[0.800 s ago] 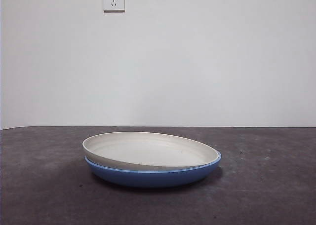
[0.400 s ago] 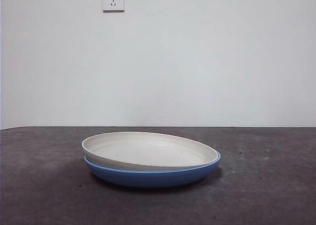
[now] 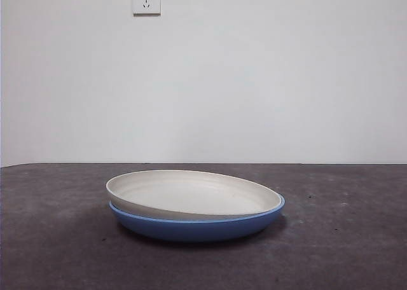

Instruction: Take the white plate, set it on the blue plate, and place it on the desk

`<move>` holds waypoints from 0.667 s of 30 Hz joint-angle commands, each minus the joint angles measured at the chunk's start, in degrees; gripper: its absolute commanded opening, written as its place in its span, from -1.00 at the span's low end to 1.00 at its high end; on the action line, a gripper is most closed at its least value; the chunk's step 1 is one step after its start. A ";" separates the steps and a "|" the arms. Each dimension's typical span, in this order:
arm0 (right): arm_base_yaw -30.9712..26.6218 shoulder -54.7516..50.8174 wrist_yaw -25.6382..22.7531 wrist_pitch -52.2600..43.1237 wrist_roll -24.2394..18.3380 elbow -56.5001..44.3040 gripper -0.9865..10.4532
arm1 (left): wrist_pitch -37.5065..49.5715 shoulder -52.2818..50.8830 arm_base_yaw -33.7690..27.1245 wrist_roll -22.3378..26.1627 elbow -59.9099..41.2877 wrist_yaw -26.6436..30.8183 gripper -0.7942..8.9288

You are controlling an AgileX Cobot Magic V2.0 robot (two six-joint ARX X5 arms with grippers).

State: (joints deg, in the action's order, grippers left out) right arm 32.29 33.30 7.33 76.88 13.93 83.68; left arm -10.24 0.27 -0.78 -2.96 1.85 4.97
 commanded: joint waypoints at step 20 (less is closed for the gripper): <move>0.48 0.26 -0.09 3.93 0.42 0.66 -0.80 | -0.46 -0.11 0.04 -1.68 -1.16 -2.47 -0.79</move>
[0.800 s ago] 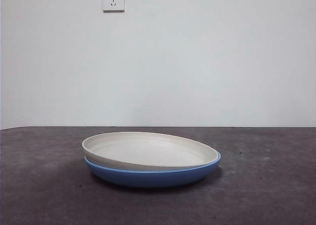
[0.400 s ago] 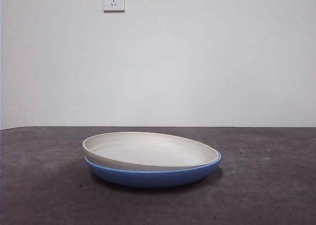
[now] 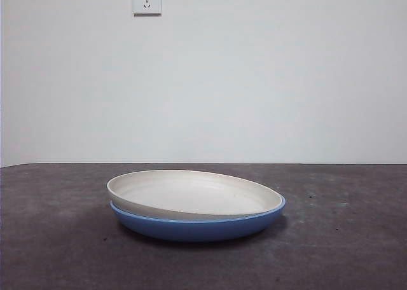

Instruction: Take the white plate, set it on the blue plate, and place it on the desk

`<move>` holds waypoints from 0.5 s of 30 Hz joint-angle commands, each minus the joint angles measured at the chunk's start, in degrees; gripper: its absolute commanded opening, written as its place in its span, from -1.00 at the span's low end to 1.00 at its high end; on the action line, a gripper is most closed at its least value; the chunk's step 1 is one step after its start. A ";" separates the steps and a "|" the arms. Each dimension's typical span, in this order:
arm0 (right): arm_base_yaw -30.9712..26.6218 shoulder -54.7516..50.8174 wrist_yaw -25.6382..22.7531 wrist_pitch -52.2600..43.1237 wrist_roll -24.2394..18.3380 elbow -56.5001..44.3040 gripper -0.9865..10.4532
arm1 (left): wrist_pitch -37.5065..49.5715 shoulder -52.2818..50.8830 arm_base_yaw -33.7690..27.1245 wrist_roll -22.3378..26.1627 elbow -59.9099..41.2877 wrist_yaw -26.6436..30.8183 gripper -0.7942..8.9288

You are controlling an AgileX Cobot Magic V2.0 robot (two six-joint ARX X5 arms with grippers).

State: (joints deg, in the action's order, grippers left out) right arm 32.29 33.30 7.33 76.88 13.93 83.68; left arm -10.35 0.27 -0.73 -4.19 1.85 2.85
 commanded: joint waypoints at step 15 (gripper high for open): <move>-16.68 -2.60 -7.56 -4.04 -12.09 -4.98 -0.80 | -0.35 -0.09 0.00 -0.46 -1.16 -0.35 -0.79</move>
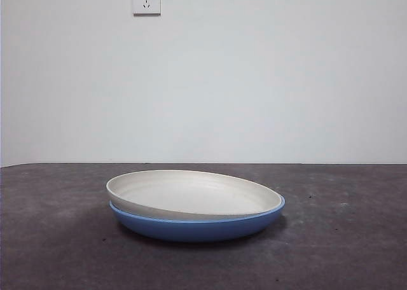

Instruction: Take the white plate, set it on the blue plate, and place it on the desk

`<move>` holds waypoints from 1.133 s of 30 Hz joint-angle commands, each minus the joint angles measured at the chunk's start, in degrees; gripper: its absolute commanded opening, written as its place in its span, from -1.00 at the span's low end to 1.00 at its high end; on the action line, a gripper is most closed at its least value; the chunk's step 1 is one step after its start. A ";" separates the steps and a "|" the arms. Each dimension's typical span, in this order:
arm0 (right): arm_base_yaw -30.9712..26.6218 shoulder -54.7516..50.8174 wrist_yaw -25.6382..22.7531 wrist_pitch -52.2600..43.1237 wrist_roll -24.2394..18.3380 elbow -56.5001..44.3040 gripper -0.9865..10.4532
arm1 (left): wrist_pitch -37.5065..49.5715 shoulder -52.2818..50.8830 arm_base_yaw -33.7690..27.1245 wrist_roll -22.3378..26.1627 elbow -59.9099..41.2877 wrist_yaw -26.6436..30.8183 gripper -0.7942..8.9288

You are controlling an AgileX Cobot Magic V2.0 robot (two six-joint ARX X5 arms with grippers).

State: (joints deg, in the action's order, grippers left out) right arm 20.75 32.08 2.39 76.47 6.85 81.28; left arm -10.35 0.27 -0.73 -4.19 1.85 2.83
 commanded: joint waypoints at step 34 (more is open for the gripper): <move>-23.85 -31.74 -3.80 -64.37 -7.89 -77.55 -0.80 | -0.35 -0.11 0.00 -0.46 -1.16 -0.31 -0.79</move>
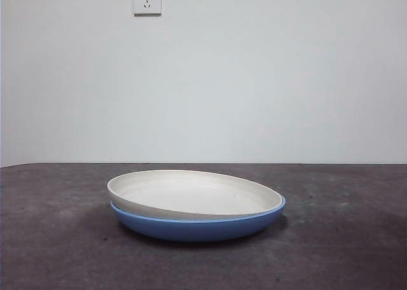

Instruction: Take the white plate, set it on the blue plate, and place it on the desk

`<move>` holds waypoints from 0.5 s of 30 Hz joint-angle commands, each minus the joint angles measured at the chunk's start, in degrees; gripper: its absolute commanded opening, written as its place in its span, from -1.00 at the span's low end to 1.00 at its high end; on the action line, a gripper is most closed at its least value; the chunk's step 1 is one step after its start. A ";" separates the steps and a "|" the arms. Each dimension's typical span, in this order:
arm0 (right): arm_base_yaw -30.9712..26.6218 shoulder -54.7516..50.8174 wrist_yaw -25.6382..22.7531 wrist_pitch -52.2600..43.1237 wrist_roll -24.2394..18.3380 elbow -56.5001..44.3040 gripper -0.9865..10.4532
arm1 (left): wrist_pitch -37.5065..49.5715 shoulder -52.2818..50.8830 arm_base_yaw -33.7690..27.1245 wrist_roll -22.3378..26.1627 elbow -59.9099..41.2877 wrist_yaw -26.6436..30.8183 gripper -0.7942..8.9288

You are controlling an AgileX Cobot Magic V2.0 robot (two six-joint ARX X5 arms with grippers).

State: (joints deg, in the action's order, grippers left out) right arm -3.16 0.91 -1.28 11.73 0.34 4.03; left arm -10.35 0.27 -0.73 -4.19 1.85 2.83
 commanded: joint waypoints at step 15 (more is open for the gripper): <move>0.09 -0.70 0.02 5.49 -2.49 -0.94 -0.80 | -0.35 -0.09 0.00 -0.46 -1.16 -0.33 -0.79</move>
State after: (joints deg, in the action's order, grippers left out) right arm -3.11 0.38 -1.26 17.58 -1.69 3.53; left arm -10.35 0.27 -0.73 -4.19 1.85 2.83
